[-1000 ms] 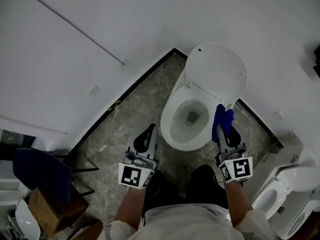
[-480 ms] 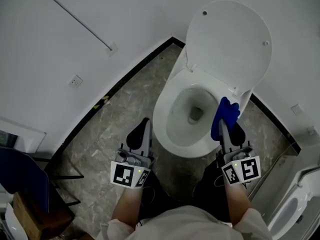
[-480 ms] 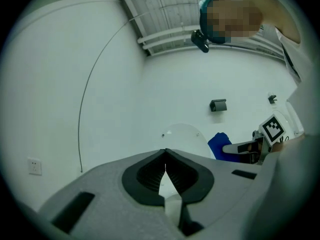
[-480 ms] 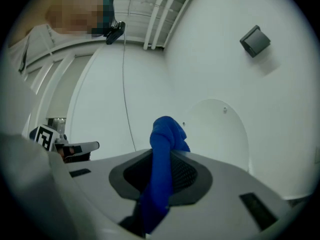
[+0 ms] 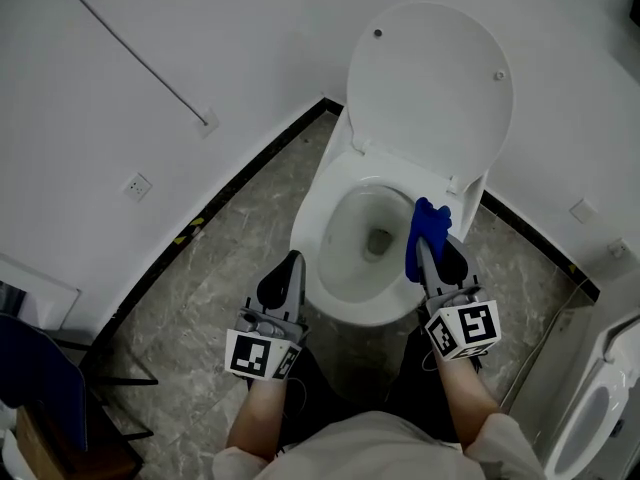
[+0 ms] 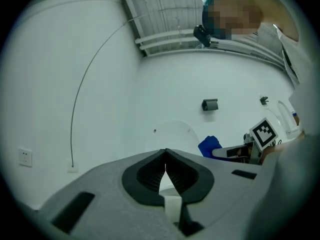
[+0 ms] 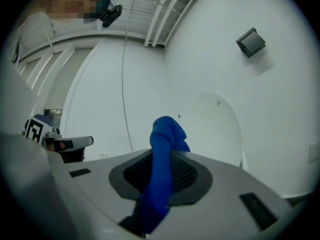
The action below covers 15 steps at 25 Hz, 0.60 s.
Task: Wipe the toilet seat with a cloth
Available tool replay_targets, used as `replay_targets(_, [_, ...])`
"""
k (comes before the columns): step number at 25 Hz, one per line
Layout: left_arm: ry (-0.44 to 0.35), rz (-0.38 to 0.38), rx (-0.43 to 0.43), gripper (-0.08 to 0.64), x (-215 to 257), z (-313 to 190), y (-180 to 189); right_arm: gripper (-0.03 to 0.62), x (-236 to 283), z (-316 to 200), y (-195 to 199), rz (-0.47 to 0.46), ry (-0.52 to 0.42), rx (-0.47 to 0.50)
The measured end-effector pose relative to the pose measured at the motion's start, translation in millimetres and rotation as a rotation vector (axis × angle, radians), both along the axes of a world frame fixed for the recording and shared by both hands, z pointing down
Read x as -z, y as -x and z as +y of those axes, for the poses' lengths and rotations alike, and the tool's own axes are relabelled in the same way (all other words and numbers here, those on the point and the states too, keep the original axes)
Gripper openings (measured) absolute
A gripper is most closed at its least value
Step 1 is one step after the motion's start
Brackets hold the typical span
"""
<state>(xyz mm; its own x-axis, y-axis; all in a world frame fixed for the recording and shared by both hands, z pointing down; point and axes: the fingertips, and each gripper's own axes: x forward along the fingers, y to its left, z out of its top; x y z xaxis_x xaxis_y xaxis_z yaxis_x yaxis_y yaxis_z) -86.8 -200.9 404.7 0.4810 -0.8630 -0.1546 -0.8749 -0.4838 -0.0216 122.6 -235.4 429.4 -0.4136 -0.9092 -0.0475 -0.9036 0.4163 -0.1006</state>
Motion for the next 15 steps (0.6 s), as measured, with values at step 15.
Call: replay_targets(15, [0.032,0.000,-0.012,0.008,-13.1,10.1,-2.1,0.067,-24.4,-68.5,-13.9,0.108,0.075,-0.089])
